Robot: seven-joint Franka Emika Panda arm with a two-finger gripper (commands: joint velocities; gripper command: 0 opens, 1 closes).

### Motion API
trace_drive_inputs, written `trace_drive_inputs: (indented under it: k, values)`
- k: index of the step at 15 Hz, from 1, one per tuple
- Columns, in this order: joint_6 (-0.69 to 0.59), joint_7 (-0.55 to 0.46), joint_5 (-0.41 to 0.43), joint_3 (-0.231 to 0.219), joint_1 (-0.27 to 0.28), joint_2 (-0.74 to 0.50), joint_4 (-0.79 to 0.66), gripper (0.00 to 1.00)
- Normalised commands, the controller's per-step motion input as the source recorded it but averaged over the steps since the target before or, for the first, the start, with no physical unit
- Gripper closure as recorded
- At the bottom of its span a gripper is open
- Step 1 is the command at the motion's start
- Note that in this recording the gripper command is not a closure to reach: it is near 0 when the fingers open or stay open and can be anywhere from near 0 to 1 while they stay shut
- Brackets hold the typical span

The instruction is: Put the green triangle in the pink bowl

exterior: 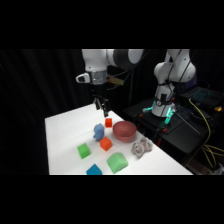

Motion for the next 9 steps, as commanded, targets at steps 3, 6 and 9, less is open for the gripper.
trace_drive_inputs:
  k: [3, 6, 9]
  values:
    - [0.04, 0.06, -0.05, 0.017, -0.026, -0.01, 0.0, 0.0]
    - [0.15, 0.19, -0.146, 0.0, -0.021, 0.07, 0.04, 0.0]
    - [0.16, 0.22, -0.169, 0.007, 0.006, 0.27, 0.18, 0.0]
